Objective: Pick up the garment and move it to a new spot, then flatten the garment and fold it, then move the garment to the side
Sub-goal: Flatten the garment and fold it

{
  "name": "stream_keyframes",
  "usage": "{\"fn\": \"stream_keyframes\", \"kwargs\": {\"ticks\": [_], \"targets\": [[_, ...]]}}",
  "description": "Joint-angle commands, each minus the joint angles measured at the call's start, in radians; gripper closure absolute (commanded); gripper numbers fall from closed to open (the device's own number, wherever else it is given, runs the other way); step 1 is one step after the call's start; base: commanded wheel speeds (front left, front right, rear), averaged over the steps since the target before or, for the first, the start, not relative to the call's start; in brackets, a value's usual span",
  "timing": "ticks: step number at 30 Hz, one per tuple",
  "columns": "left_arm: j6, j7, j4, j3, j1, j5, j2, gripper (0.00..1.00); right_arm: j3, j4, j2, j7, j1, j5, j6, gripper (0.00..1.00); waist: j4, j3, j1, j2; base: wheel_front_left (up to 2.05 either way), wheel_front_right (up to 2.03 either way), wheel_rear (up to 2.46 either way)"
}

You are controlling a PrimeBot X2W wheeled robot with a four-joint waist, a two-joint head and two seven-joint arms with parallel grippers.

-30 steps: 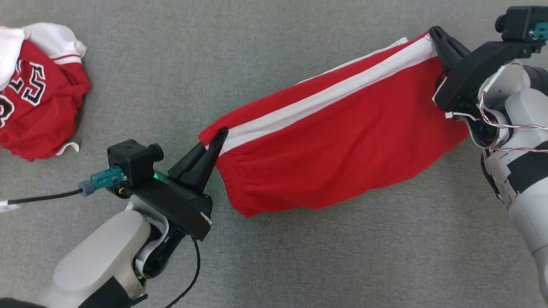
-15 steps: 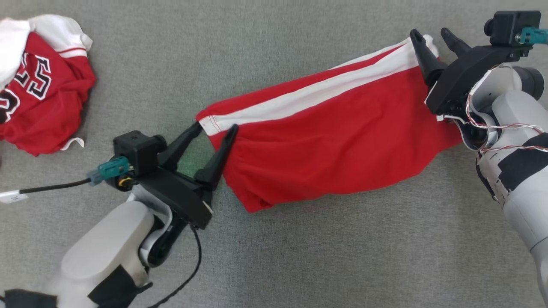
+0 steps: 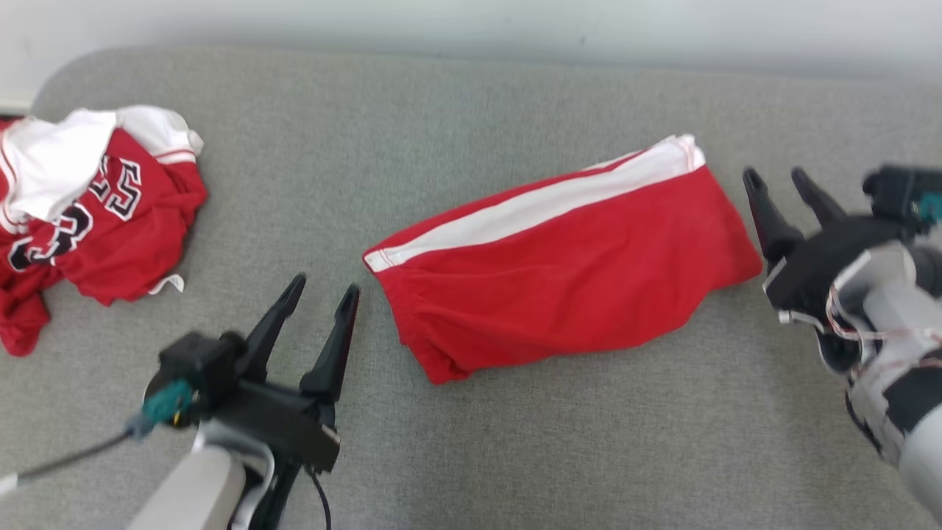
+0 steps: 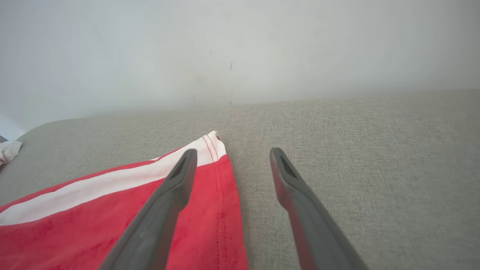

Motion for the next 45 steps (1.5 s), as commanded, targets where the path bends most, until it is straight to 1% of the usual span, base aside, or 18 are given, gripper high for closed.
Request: {"fn": "stream_keyframes", "kwargs": {"ticks": [1,4,8,11,13,15,17,20,24,28,32,38,40,41,43,44,45], "targets": [[0.008,-0.003,-0.018,0.029,0.051,0.023,-0.015,0.0,0.001,-0.01,-0.009,-0.024,0.036,0.019,0.002,0.0,-0.005,-0.054,0.0002,0.0,0.0,0.0,0.0],[0.03,-0.003,-0.072,0.13,0.143,0.116,-0.043,0.0,-0.007,-0.037,-0.029,-0.076,0.116,0.05,0.002,0.0,-0.007,-0.085,0.0002,0.0,0.0,0.0,0.0],[0.041,-0.003,-0.142,0.263,0.261,0.221,-0.103,0.0,-0.026,-0.075,-0.045,-0.113,0.218,0.069,0.002,0.0,-0.013,-0.112,0.0002,0.0,0.0,0.0,0.0],[0.033,-0.003,-0.208,0.369,0.347,0.298,-0.158,0.0,-0.055,-0.098,-0.04,-0.124,0.283,0.067,0.002,0.0,-0.019,-0.126,0.0002,0.0,0.0,0.0,0.0],[0.025,-0.003,-0.243,0.419,0.402,0.359,-0.193,0.0,-0.081,-0.116,-0.038,-0.126,0.318,0.044,0.002,0.0,-0.021,-0.133,0.0002,0.0,0.0,0.0,0.0],[0.018,-0.003,-0.271,0.47,0.451,0.401,-0.237,0.0,-0.14,-0.139,-0.029,-0.127,0.354,0.019,0.002,0.0,-0.022,-0.141,0.0002,0.0,0.0,0.0,0.0],[0.006,-0.003,-0.286,0.503,0.492,0.439,-0.264,0.0,-0.194,-0.164,-0.003,-0.126,0.407,-0.015,0.002,0.0,-0.022,-0.148,0.0002,0.0,0.0,0.0,0.0],[-0.011,-0.003,-0.271,0.518,0.525,0.484,-0.288,0.0,-0.253,-0.189,0.019,-0.125,0.452,-0.074,0.002,0.0,-0.02,-0.155,0.0002,0.0,0.0,0.0,0.0],[-0.021,-0.003,-0.259,0.531,0.527,0.503,-0.302,0.0,-0.294,-0.2,0.046,-0.125,0.48,-0.125,0.002,0.0,-0.009,-0.161,0.0002,0.0,0.0,0.0,0.0],[-0.027,-0.003,-0.249,0.547,0.502,0.514,-0.31,0.0,-0.304,-0.191,0.059,-0.119,0.445,-0.151,0.002,0.0,0.005,-0.155,0.0002,0.0,0.0,0.0,0.0],[-0.029,-0.003,-0.237,0.565,0.495,0.505,-0.313,0.0,-0.306,-0.16,0.081,-0.073,0.365,-0.175,0.002,0.0,0.009,-0.14,0.0002,0.0,0.0,0.0,0.0],[-0.027,-0.003,-0.223,0.548,0.48,0.468,-0.313,0.0,-0.279,-0.039,0.096,0.017,0.223,-0.255,0.002,0.0,0.045,-0.114,0.0002,0.0,0.0,0.0,0.0],[-0.027,-0.003,-0.222,0.544,0.476,0.461,-0.313,0.0,-0.276,-0.016,0.098,0.034,0.203,-0.259,0.002,0.0,0.055,-0.107,0.0002,0.0,0.0,0.0,0.0],[-0.027,-0.003,-0.221,0.537,0.469,0.452,-0.313,0.0,-0.269,0.035,0.094,0.072,0.17,-0.269,0.002,0.0,0.072,-0.096,0.0002,0.0,0.0,0.0,0.0],[-0.028,-0.003,-0.217,0.529,0.46,0.445,-0.313,0.0,-0.262,0.079,0.088,0.1,0.136,-0.275,0.002,0.0,0.089,-0.083,0.0002,0.0,0.0,0.0,0.0],[-0.028,-0.003,-0.217,0.529,0.46,0.445,-0.313,0.0,-0.262,0.079,0.088,0.1,0.136,-0.275,0.002,0.0,0.089,-0.083,0.0002,0.0,0.0,0.0,0.0],[-0.027,-0.003,-0.216,0.525,0.45,0.437,-0.313,0.0,-0.253,0.115,0.09,0.124,0.112,-0.278,0.002,0.0,0.101,-0.071,0.0002,0.0,0.0,0.0,0.0]]}}
